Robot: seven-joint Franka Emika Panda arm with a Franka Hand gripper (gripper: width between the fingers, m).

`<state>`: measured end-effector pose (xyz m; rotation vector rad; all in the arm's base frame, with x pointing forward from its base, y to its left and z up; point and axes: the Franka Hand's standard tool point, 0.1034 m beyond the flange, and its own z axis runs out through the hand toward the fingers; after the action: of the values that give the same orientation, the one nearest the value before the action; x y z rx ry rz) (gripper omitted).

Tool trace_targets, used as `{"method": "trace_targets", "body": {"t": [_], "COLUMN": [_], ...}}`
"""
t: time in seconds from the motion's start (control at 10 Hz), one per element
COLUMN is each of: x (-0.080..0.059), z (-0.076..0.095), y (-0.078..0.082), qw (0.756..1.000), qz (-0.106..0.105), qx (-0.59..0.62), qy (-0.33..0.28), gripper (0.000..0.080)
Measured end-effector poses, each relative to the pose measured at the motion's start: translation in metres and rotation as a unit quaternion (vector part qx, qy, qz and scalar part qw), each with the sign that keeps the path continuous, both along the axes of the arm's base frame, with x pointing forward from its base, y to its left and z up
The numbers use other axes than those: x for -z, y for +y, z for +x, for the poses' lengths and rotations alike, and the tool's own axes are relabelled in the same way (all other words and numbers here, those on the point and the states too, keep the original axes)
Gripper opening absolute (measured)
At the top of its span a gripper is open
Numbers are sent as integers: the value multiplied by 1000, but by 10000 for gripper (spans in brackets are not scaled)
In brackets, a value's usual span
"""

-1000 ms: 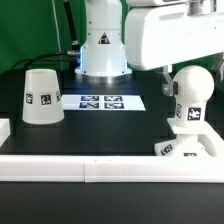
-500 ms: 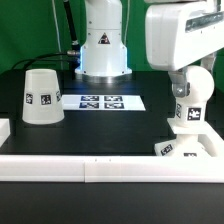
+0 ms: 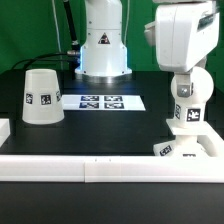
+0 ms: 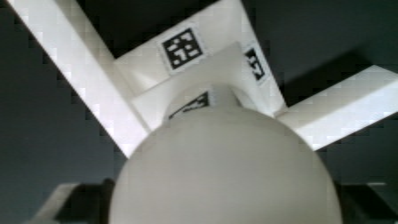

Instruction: Assemble lamp

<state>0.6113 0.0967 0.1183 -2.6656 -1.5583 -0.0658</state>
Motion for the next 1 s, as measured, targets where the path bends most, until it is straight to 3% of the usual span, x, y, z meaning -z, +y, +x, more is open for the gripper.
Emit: {"method": "trace_targets", "body": {"t": [0.4, 1.0], "x": [0, -2], "z": [0, 1], "y": [-1, 0], "qw": [1000, 973], "qz": [1, 7], "qx": [19, 231], "qy": [-2, 10], "gripper": [576, 577]}}
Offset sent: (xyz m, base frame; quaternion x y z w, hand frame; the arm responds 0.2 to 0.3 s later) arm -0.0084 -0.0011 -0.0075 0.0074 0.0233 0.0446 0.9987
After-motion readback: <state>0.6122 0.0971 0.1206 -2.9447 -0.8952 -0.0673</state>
